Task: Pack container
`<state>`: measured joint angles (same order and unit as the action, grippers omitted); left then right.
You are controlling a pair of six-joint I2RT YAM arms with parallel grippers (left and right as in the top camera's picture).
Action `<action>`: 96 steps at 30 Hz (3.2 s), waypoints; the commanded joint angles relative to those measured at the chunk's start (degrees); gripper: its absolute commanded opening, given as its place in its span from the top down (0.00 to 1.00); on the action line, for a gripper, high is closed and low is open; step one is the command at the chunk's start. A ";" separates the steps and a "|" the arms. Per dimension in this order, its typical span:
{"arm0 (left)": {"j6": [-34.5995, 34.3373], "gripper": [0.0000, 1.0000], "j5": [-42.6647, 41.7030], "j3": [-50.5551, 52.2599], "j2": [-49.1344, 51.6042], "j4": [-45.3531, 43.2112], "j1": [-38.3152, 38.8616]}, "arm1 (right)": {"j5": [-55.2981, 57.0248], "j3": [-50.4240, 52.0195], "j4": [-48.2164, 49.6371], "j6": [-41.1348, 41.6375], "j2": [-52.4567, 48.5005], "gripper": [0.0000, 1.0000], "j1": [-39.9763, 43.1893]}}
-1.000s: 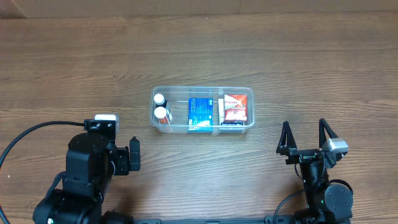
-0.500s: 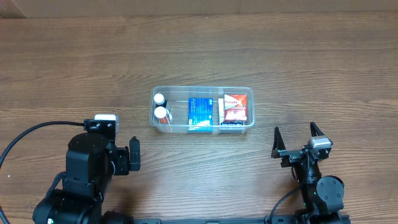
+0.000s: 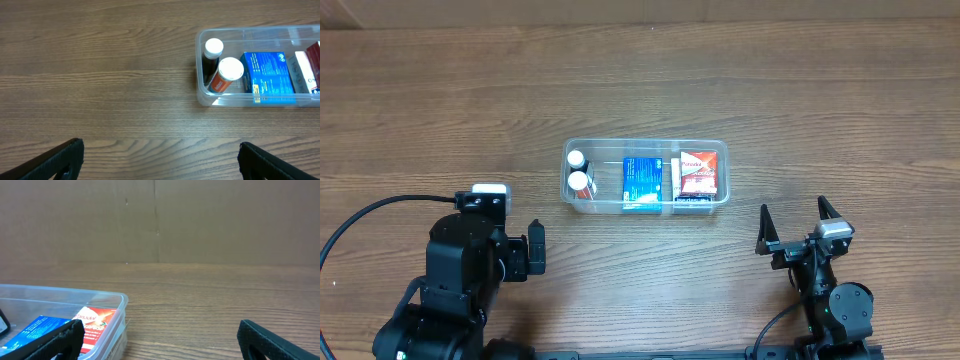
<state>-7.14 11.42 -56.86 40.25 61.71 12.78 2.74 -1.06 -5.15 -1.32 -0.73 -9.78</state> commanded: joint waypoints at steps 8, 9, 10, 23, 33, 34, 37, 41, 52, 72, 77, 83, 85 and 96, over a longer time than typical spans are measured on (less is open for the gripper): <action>-0.59 0.00 0.61 -0.13 -0.37 -0.04 0.37 | -0.50 0.61 0.48 -0.20 0.57 0.00 0.00; -0.59 0.00 0.61 -0.15 -0.37 -0.04 0.37 | -0.50 0.61 0.48 -0.20 0.57 0.00 0.00; -0.59 0.00 0.61 -0.13 -0.37 -0.04 0.37 | -0.50 0.61 0.48 -0.20 0.57 0.00 0.00; -0.11 0.00 1.46 3.19 -6.36 -0.26 0.00 | -0.50 0.61 0.48 -0.22 0.57 0.00 0.00; -0.17 0.00 0.98 34.95 -31.67 -26.60 -5.16 | -0.50 0.61 0.48 -0.20 0.57 0.00 0.00; -0.17 0.00 0.72 38.42 -33.77 -31.15 -5.64 | -0.50 0.61 0.48 -0.22 0.57 0.00 0.00; -0.17 0.00 0.59 44.89 -37.24 -40.79 -6.49 | -0.50 0.61 0.48 -0.22 0.57 0.00 0.00; -0.15 0.00 0.57 53.29 -39.63 -55.89 -8.15 | -0.50 0.61 0.48 -0.20 0.57 0.00 0.00; -0.17 0.00 -2.03 56.59 -39.78 -58.34 -9.11 | -0.50 0.61 0.48 -0.22 0.57 0.00 0.00; -0.17 0.00 -2.03 56.59 -39.78 -58.34 -9.11 | -0.50 0.61 0.48 -0.22 0.57 0.00 0.00; -0.17 0.00 -2.03 56.59 -39.78 -58.34 -9.11 | -0.50 0.61 0.48 -0.20 0.57 0.00 0.00; -0.17 0.00 -2.03 56.59 -39.78 -58.34 -9.11 | -0.50 0.61 0.48 -0.22 0.57 0.00 0.00; -0.17 0.00 -2.03 56.59 -39.78 -58.34 -9.11 | -0.50 0.61 0.48 -0.20 0.57 0.00 0.00; -0.17 0.00 -2.03 56.59 -39.78 -58.34 -9.11 | -0.50 0.61 0.48 -0.20 0.57 0.00 0.00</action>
<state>-7.11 9.67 -0.49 1.21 3.44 4.01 2.74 -1.06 -5.13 -1.34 -0.73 -9.78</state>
